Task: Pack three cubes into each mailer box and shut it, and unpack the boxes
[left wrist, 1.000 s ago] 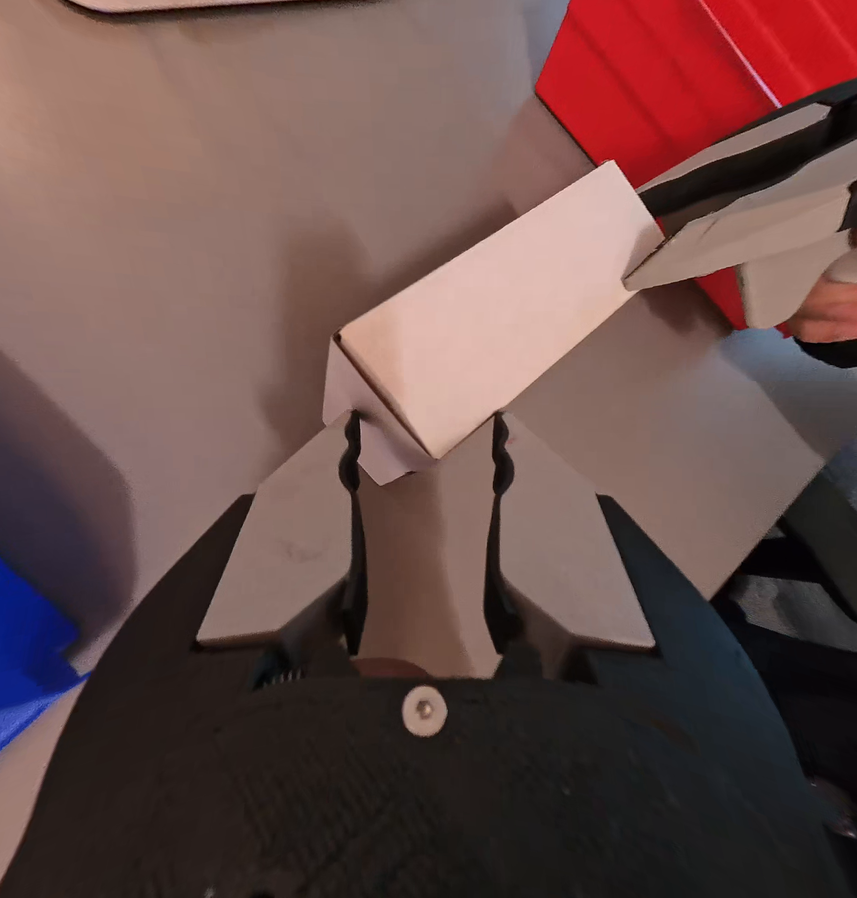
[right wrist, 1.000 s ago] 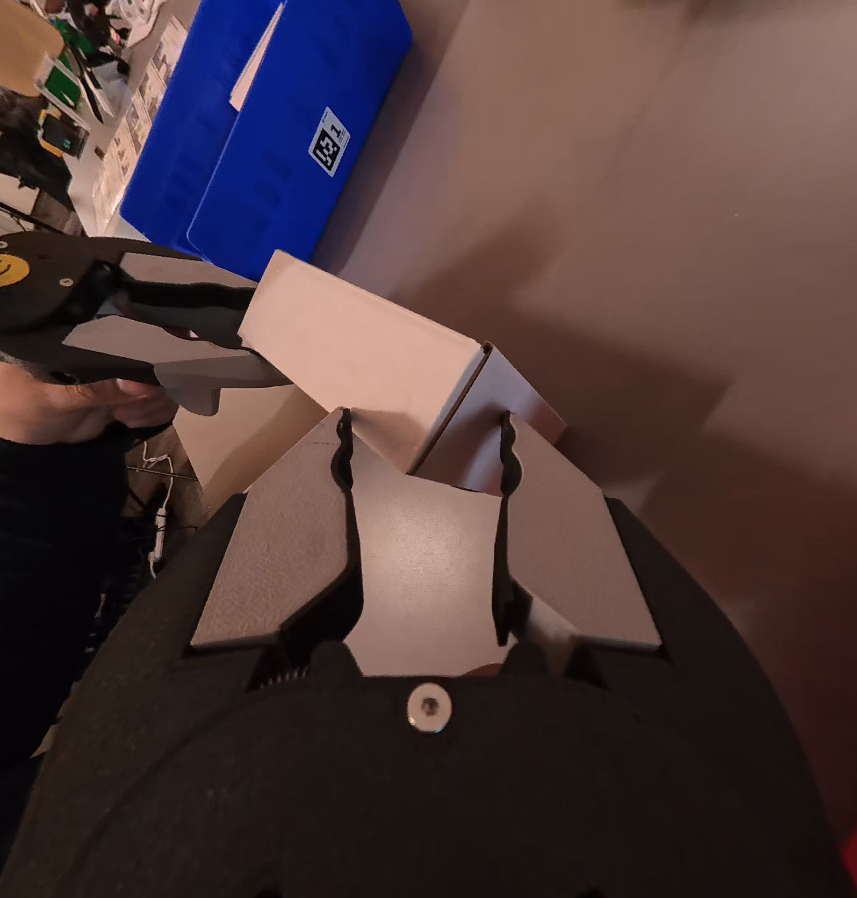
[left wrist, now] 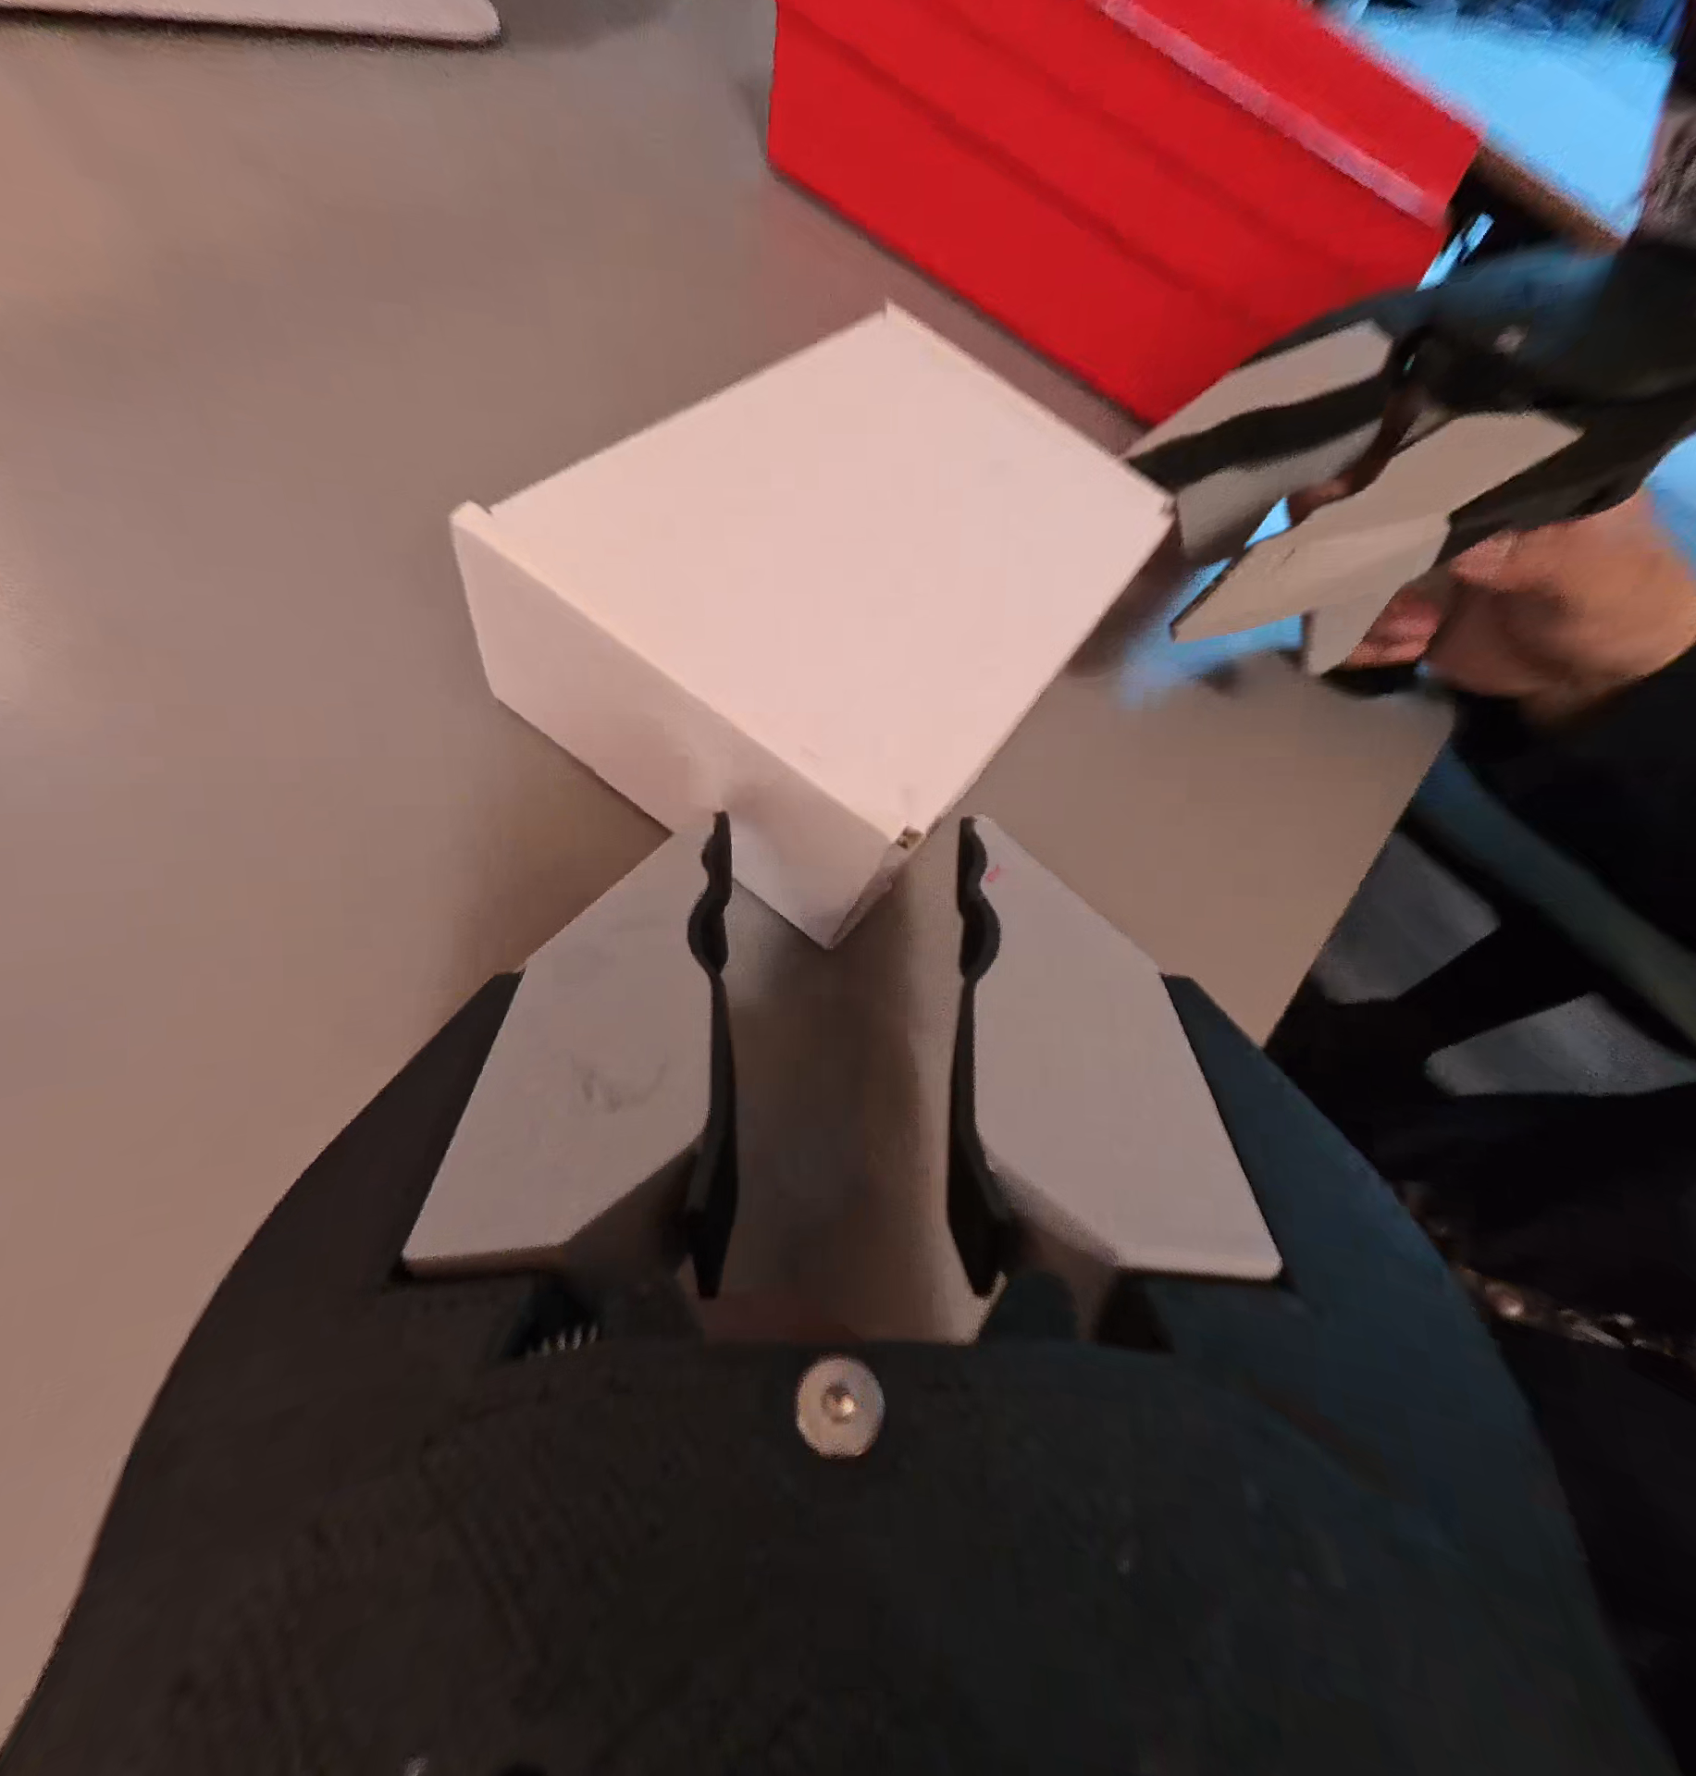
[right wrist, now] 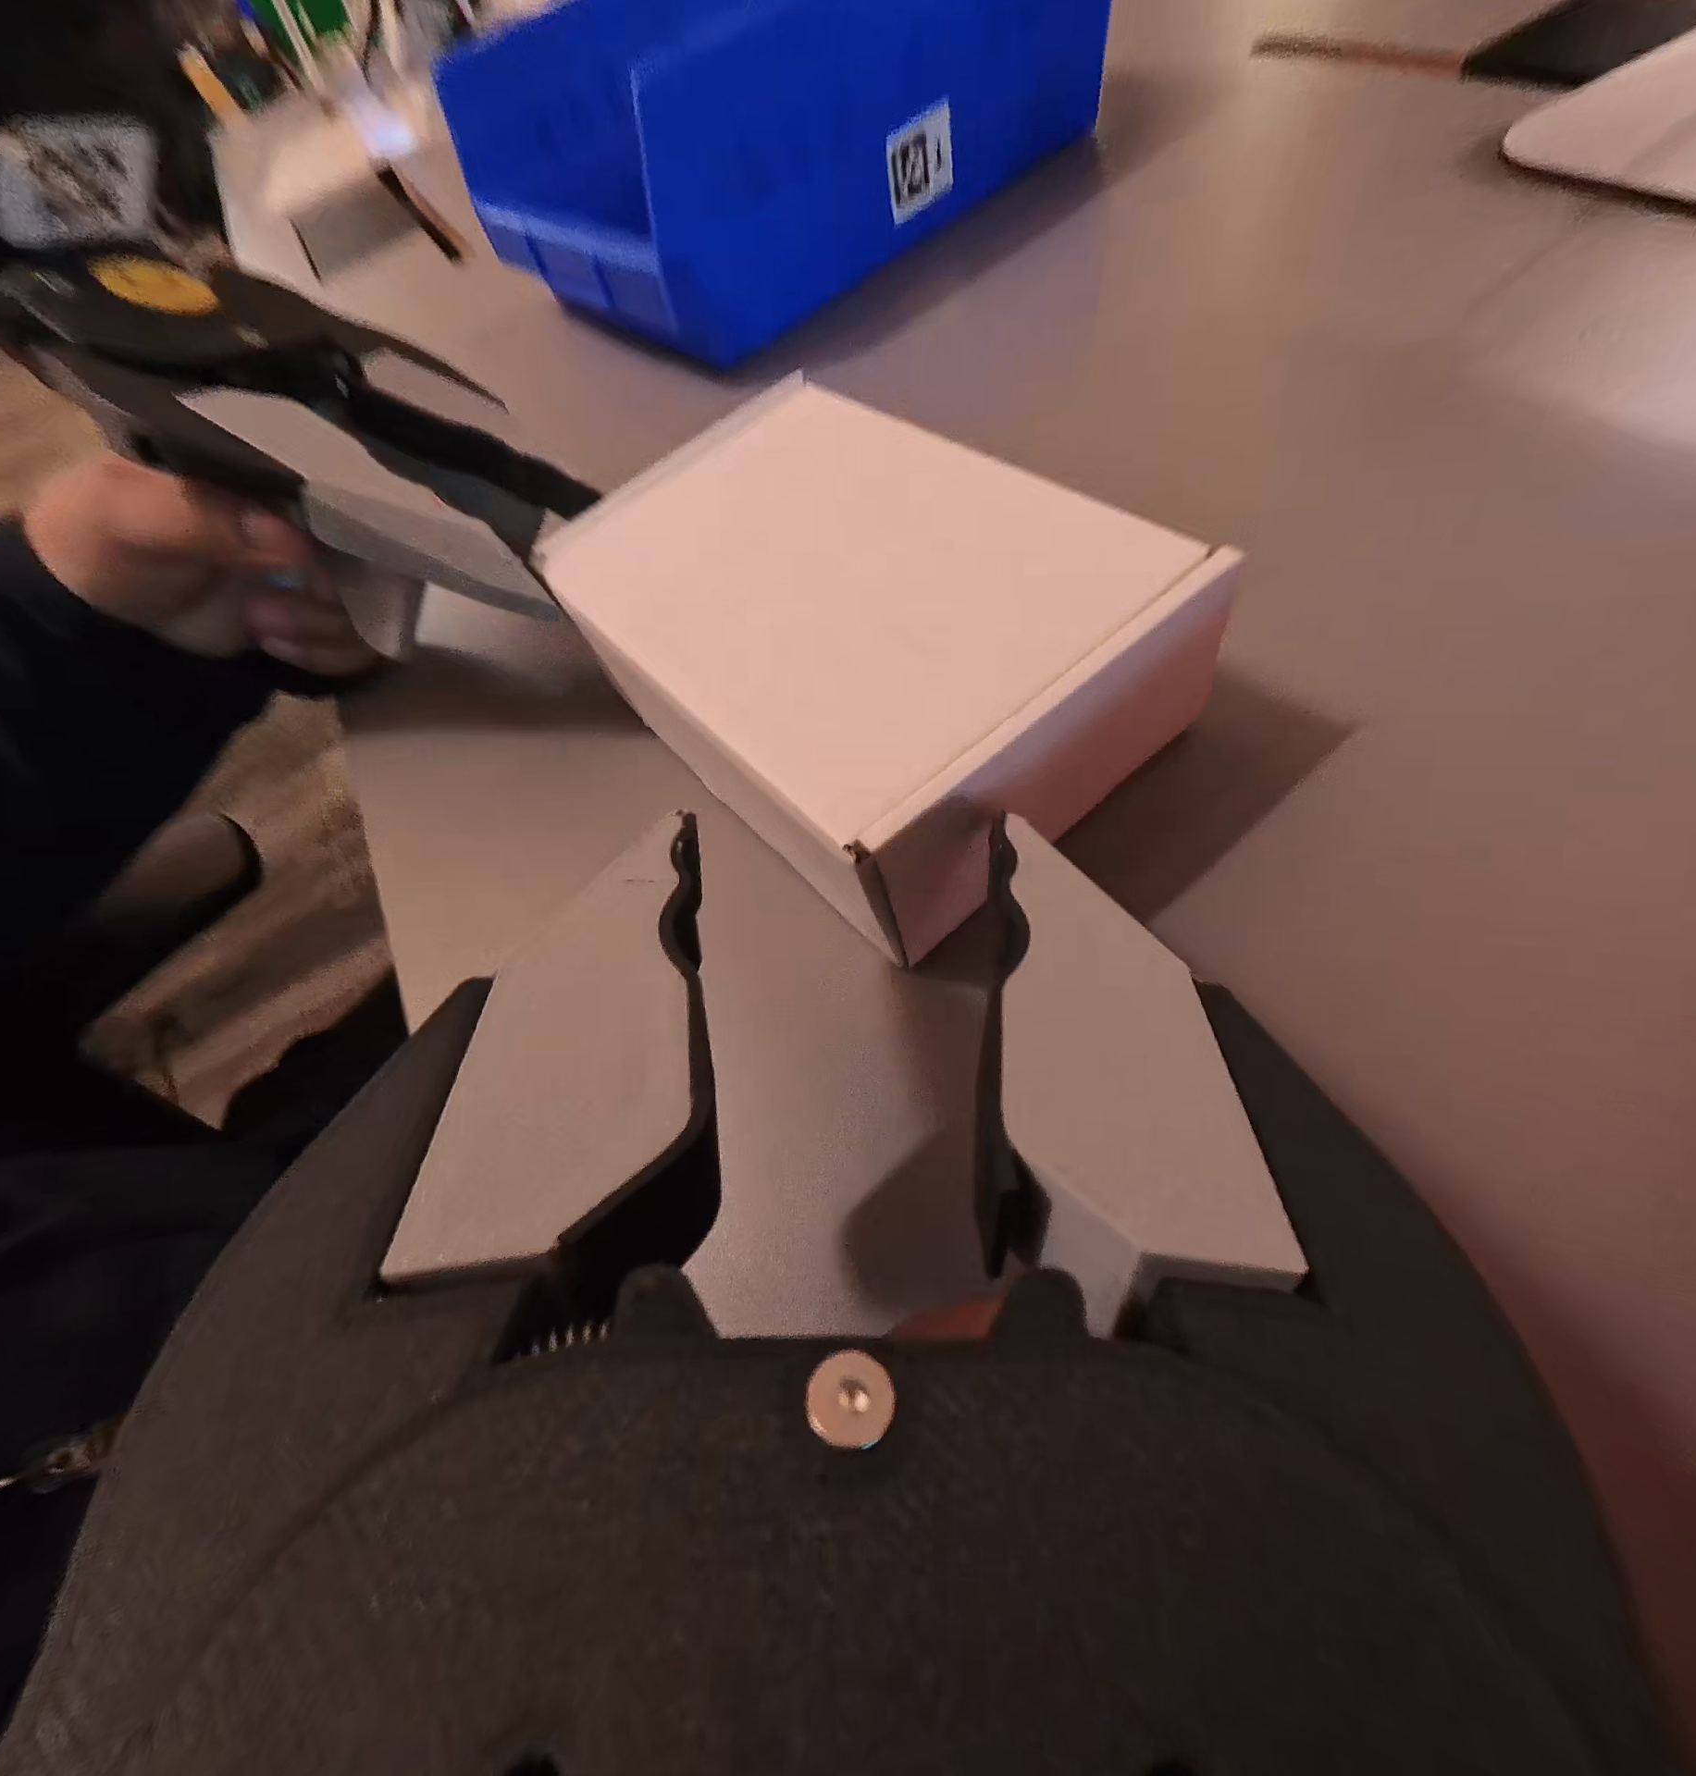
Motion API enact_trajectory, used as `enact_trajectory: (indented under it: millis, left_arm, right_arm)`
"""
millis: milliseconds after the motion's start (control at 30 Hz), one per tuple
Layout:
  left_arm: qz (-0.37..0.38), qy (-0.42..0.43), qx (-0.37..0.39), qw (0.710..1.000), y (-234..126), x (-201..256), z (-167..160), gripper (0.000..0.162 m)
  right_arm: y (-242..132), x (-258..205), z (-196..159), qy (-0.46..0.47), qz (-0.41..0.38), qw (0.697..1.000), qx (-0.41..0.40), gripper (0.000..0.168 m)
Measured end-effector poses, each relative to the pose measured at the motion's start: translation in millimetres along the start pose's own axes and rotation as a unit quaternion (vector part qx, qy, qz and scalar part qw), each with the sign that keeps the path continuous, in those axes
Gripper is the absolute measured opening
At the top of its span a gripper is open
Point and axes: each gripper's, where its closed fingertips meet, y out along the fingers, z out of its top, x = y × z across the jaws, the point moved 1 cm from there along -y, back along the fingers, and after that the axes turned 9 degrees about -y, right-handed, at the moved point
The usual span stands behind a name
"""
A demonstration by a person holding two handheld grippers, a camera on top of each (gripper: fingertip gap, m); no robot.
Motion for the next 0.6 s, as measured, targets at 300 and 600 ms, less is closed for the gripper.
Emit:
enact_trajectory:
  millis: [300,600]
  left_arm:
    - [0.006,-0.009,0.054,0.998,-1,0,14,0.042]
    - [-0.025,-0.029,0.075,0.996,-3,4,20,0.039]
  right_arm:
    - [-10,4,14,0.034,0.011,0.997,0.070,0.060]
    - [-20,9,21,0.085,0.047,0.988,0.116,0.069]
